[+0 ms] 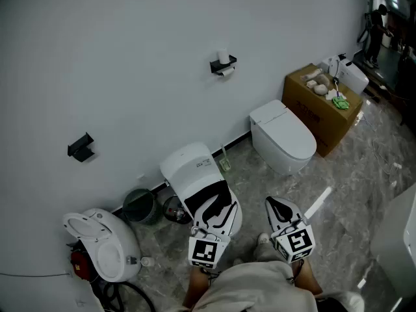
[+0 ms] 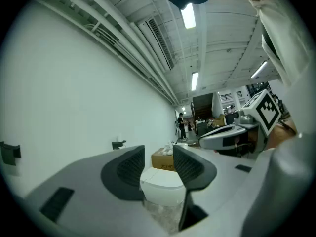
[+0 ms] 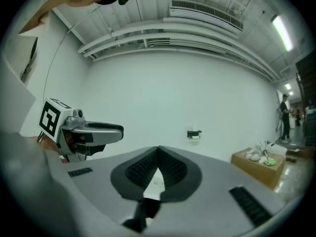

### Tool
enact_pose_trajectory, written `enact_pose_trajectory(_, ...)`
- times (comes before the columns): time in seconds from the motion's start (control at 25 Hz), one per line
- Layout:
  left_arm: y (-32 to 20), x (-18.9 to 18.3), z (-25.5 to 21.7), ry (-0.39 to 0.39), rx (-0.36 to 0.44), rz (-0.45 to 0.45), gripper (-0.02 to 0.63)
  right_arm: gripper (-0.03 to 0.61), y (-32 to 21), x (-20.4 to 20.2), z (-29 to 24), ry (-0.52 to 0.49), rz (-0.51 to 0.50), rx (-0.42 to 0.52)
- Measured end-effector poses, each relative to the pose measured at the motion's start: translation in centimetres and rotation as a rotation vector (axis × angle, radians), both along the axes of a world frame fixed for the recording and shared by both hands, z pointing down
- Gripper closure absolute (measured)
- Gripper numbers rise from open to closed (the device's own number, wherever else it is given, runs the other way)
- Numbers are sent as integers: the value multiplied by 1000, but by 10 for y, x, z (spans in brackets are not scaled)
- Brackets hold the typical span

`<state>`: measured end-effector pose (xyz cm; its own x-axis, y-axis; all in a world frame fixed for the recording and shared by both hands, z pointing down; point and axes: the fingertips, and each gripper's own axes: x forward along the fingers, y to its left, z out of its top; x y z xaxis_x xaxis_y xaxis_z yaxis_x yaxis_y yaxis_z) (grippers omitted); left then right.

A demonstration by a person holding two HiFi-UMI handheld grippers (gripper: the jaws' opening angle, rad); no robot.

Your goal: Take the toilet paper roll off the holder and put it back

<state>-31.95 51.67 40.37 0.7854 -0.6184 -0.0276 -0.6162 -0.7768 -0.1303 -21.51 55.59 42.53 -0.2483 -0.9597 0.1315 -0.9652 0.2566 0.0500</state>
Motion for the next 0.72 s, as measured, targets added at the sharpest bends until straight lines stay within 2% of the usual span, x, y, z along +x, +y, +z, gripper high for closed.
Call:
enact_pose_trajectory(0.4, -36, 20, 10, -10, -17, -9, 426, 581, -37, 26, 12, -33, 36, -7)
enact_pose_trajectory(0.72, -91, 51, 12, -9, -18, -54, 426, 581, -92, 62, 21, -32, 8, -28)
